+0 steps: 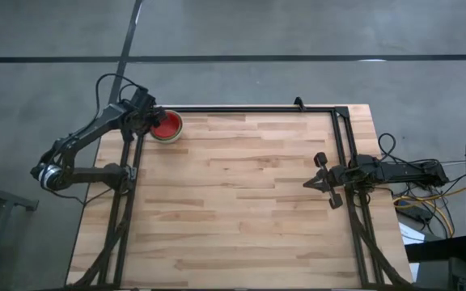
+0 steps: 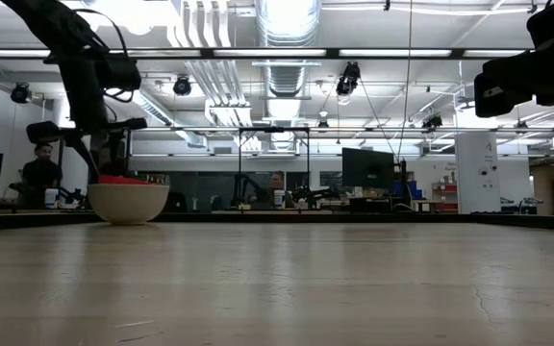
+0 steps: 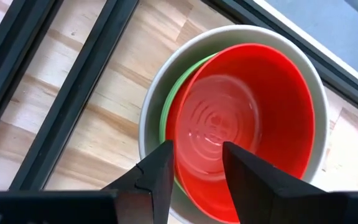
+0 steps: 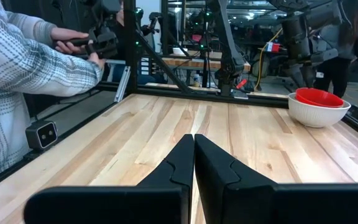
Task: Nest bowls inside each other
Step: Stack the red bowl on the stacked bowls, then return to Home Position
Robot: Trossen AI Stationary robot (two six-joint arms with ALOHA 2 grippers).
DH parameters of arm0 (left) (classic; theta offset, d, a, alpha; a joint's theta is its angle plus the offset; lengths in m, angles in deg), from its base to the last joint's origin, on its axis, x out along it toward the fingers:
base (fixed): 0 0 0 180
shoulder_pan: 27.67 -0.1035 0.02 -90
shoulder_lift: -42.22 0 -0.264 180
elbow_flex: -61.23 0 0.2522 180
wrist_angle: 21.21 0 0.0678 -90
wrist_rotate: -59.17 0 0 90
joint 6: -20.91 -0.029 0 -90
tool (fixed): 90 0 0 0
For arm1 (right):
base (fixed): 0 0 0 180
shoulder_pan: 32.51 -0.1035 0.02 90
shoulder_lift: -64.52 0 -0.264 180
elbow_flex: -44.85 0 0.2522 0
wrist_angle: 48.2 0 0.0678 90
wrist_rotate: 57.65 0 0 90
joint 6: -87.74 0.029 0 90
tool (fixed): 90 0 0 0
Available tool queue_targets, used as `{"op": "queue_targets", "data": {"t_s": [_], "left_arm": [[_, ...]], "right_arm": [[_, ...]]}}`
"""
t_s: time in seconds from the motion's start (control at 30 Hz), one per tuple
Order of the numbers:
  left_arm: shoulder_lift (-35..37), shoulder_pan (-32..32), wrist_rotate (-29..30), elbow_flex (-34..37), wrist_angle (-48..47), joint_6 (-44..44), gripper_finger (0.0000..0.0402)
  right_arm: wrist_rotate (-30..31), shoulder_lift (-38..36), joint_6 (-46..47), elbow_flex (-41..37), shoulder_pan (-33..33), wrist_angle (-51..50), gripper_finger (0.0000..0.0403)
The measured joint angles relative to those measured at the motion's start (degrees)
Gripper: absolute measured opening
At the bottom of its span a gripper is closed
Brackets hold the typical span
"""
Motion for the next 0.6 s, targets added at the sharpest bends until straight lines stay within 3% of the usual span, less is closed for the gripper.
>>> {"op": "queue_targets", "data": {"t_s": [0.6], "left_arm": [[0.08, 0.02, 0.05, -3.74, -3.64, -1.27, 0.014]], "right_arm": [[0.0, 0.0, 0.0, 0.0, 0.01, 0.0, 0.0009]]}}
